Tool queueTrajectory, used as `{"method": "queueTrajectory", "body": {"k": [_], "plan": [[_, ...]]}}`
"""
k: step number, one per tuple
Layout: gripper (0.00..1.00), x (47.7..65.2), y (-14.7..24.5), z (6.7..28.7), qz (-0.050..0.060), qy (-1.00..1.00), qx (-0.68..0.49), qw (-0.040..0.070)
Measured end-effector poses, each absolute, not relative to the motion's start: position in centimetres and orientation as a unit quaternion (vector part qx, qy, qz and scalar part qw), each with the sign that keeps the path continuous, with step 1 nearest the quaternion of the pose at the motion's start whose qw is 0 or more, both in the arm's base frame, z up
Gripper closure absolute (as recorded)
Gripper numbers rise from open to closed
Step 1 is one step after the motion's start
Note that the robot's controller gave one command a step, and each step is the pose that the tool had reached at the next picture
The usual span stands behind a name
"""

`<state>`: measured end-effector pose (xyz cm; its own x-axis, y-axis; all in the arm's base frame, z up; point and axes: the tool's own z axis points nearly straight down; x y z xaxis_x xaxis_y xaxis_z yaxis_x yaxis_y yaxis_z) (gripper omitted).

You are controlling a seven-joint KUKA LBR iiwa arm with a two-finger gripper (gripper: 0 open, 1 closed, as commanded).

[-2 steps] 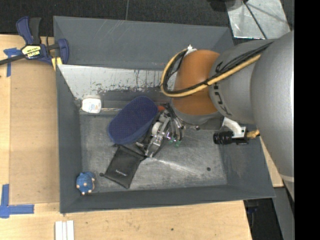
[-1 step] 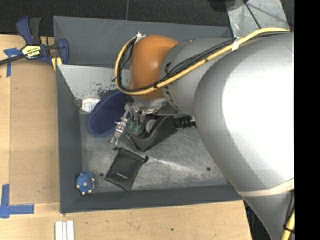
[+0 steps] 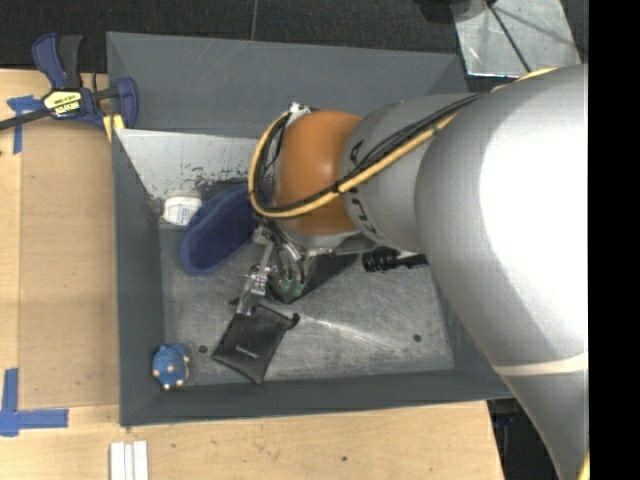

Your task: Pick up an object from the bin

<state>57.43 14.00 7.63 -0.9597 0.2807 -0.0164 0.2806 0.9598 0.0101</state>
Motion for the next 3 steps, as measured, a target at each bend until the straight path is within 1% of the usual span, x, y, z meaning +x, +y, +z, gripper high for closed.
{"method": "queueTrajectory", "body": {"k": [1,2,3], "plan": [[0.0,57.2,23.6,7.4,0.0,0.999,0.054,0.005],[1.0,57.6,23.6,7.8,0.004,0.998,0.055,0.012],[1.0,57.7,23.7,9.2,0.001,0.999,0.053,0.003]]}}
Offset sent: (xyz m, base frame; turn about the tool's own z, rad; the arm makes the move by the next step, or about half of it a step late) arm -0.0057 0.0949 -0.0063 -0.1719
